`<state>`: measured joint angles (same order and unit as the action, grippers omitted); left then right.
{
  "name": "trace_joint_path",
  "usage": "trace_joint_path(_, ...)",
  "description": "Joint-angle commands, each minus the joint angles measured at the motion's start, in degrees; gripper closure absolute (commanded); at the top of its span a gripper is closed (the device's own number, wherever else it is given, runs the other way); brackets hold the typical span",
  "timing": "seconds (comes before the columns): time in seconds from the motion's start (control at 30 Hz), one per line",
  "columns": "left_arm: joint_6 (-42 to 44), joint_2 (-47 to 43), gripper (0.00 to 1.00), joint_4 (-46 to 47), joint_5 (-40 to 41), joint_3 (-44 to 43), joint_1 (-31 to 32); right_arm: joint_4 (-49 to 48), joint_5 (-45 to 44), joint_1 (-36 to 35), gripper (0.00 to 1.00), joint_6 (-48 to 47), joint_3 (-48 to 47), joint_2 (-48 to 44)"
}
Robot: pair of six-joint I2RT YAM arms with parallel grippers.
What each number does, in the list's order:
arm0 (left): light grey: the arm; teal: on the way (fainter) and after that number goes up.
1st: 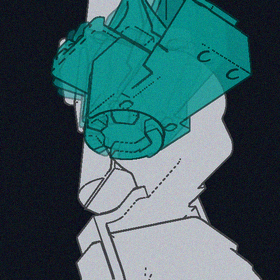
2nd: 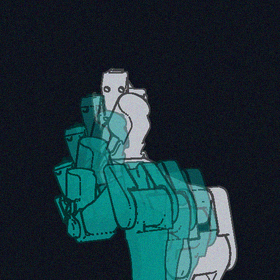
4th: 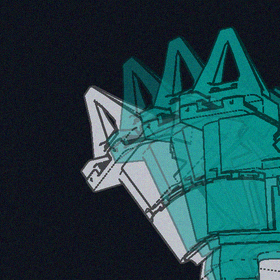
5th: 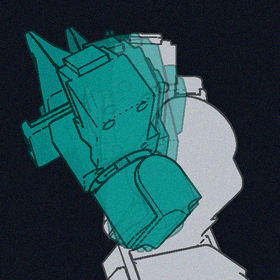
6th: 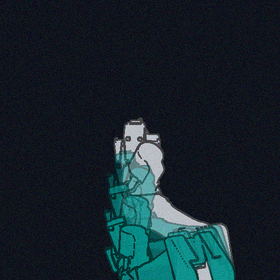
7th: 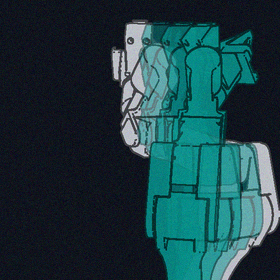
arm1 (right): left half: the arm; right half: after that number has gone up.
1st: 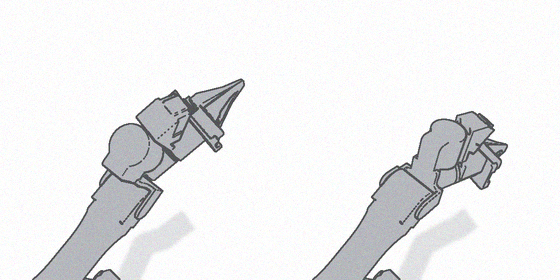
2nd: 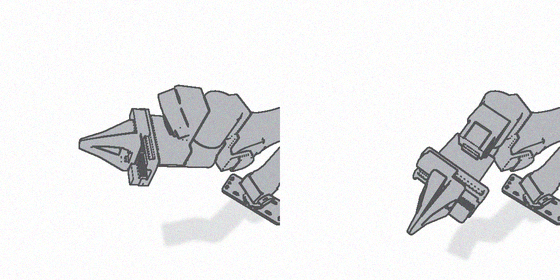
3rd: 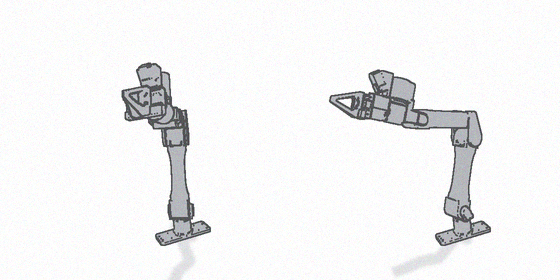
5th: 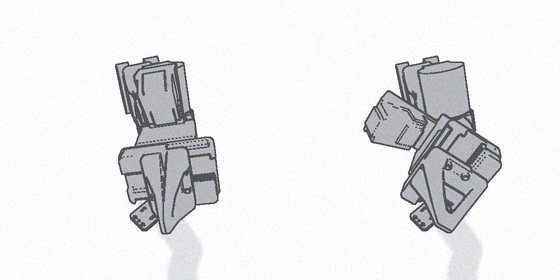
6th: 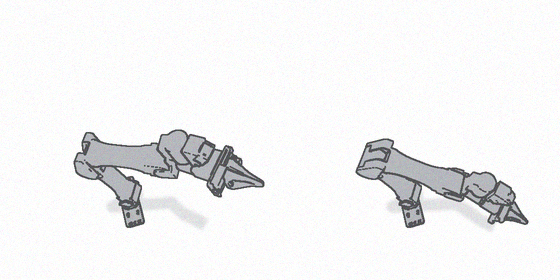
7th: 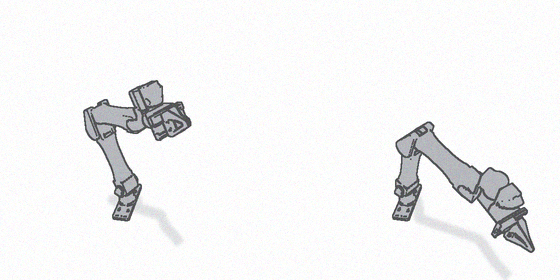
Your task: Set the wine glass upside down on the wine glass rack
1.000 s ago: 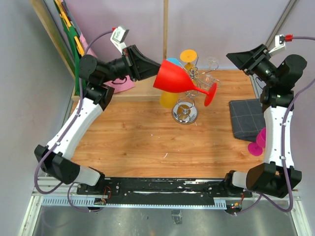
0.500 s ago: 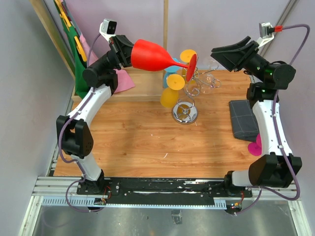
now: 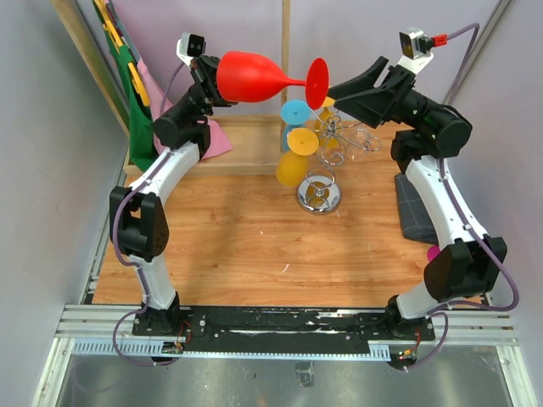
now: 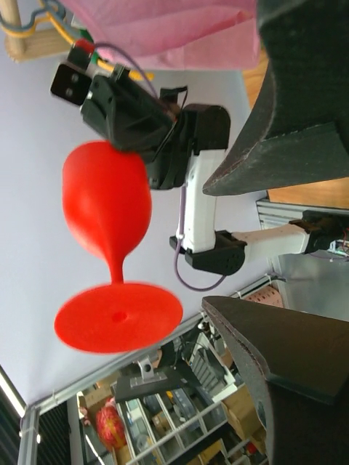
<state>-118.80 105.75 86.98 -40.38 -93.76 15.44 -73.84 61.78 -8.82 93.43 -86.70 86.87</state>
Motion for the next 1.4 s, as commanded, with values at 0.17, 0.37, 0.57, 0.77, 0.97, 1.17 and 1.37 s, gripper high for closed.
trace_joint_path(0.17,-5.68,-0.09,1.0,14.21,1.45,-0.8,-0.28,-7.27,-4.36,-5.62,0.42,5.09,-6.12,2.63)
trace_joint_path(0.37,-5.39,-0.69,1.0,14.33,0.77,0.41,-0.25,-3.98,-4.93,-7.33,0.44,3.11,-8.17,3.8)
trace_joint_path(0.57,-4.97,-1.16,1.0,14.35,0.09,1.44,-0.24,-2.4,-5.46,-8.82,0.5,2.55,-11.93,5.4)
trace_joint_path(0.77,-4.85,-1.34,1.0,14.35,-0.05,1.43,-0.24,-2.09,-6.17,-9.42,0.73,2.55,-12.92,5.78)
trace_joint_path(0.97,-5.0,-1.51,0.95,14.36,-0.26,0.77,-0.3,-2.75,-7.26,-9.56,0.99,3.0,-12.1,5.58)
trace_joint_path(1.17,-5.02,-2.02,0.74,14.36,-0.5,0.81,-0.24,-4.42,-7.81,-9.64,0.99,4.04,-12.55,5.62)
trace_joint_path(1.37,-4.39,-2.31,0.57,13.96,-1.64,1.07,-0.24,-5.0,-7.96,-9.57,0.99,4.04,-13.24,5.33)
